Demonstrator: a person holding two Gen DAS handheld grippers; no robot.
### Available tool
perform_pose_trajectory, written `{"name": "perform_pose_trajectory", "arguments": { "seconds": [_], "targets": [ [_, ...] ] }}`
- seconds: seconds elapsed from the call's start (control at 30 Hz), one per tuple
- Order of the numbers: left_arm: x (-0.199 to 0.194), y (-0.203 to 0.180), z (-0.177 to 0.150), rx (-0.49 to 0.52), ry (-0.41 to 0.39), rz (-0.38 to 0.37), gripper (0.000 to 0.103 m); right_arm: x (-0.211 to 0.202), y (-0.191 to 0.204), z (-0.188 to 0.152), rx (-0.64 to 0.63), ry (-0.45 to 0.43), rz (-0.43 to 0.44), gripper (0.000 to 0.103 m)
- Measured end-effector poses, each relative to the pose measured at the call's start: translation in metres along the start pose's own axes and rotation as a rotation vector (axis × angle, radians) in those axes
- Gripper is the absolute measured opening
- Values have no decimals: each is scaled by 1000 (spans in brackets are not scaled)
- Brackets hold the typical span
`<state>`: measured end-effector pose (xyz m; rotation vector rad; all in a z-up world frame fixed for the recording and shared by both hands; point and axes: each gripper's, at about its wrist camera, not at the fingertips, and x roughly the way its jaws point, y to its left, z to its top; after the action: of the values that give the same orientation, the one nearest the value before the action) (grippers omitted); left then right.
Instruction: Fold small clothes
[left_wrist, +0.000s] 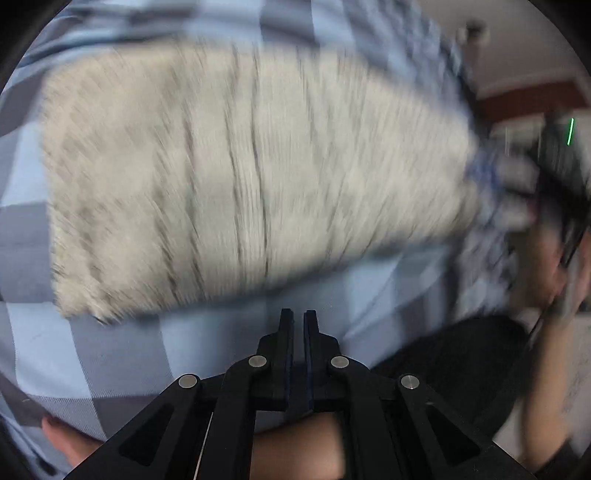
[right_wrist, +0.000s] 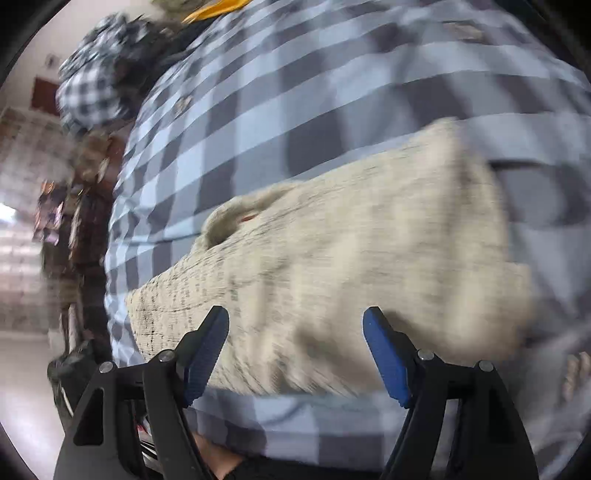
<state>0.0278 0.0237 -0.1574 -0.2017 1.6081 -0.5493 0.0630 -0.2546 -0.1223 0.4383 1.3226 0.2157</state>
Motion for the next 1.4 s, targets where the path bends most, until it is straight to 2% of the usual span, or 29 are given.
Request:
{"name": "perform_pose_trajectory", "arguments": {
  "seconds": [0.07, 0.1, 0.13, 0.23, 0.3, 0.33, 0.37, 0.4, 0.53, 0.6, 0.63, 0.67, 0.7, 0.73, 0.77, 0.87, 0.9, 0.93, 0.97, 1.0, 1.07, 1.13, 1.2, 1.23, 1.27, 1.3, 1.33, 1.37, 1.4],
  "targets": [
    [17, 6, 4, 11, 5, 123, 3, 13, 4, 16, -18, -22, -91, 72],
    [20, 15, 9, -17, -8, 168, 3, 16, -2, 25, 9, -30, -176, 72],
    [19, 31, 19, -86, -43, 201, 3, 19, -10, 27, 32, -32, -217, 72],
    [10, 68, 41, -258, -79, 37, 3, 12, -54, 24, 155, -24, -319, 70],
    [2, 75, 53, -258, -104, 8, 3, 2, -79, 14, 243, -7, -265, 56],
    [-2, 72, 58, -216, -109, 23, 3, -3, -86, 7, 257, 7, -286, 34],
    [-7, 66, 63, -169, -118, 42, 3, -8, -88, 2, 244, 15, -335, 23],
    [-10, 63, 65, -144, -124, 53, 3, -12, -88, -2, 238, 13, -355, 22],
    [-27, 63, 59, -175, -116, 34, 3, -28, -85, -17, 246, -19, -448, 22],
    [-37, 65, 51, -204, -119, 41, 3, -42, -73, -28, 245, -60, -487, 26],
    [-46, 70, 44, -238, -123, 83, 3, -49, -65, -34, 241, -90, -497, 30],
    [-44, 75, 44, -264, -125, 100, 3, -58, -57, -40, 234, -126, -502, 43],
    [-51, 79, 36, -294, -135, 120, 3, -69, -45, -48, 215, -179, -484, 50],
    [-62, 80, 28, -318, -164, 166, 3, -76, -35, -53, 193, -222, -460, 63],
    [-77, 77, 19, -319, -224, 240, 3, -83, -25, -58, 164, -263, -435, 69],
    [-121, 39, 4, -219, -472, 462, 3, -83, 22, -64, 10, -342, -412, 69],
    [-129, 27, 1, -178, -544, 485, 3, -72, 48, -65, -71, -358, -411, 69],
    [-132, 7, 4, -104, -608, 462, 3, -58, 65, -67, -133, -355, -402, 69],
    [-130, -1, 9, -43, -608, 426, 3, -47, 80, -64, -194, -344, -385, 69],
    [-119, -15, 19, 22, -574, 377, 3, -31, 92, -57, -265, -322, -355, 69],
    [-81, -39, 38, 151, -436, 255, 3, -8, 110, -51, -362, -274, -311, 69],
    [-42, -48, 51, 199, -338, 219, 3, 21, 112, -39, -436, -192, -266, 69],
    [-12, -41, 65, 173, -315, 251, 3, 48, 98, -24, -416, -92, -279, 69],
    [-6, -34, 72, 146, -311, 226, 3, 58, 86, -17, -382, -58, -304, 69],
    [-5, -20, 81, 90, -317, 168, 3, 62, 74, -12, -351, -43, -307, 67],
    [-8, -7, 88, 33, -329, 112, 3, 59, 58, -6, -304, -43, -256, 65],
    [-13, 8, 93, -38, -341, 47, 3, 51, 46, -3, -260, -59, -233, 54],
    [-19, 22, 98, -104, -357, 2, 3, 36, 32, 2, -197, -94, -271, 47],
    [-26, 30, 100, -140, -378, -1, 3, 26, 21, 6, -155, -117, -328, 48]
  ]
}}
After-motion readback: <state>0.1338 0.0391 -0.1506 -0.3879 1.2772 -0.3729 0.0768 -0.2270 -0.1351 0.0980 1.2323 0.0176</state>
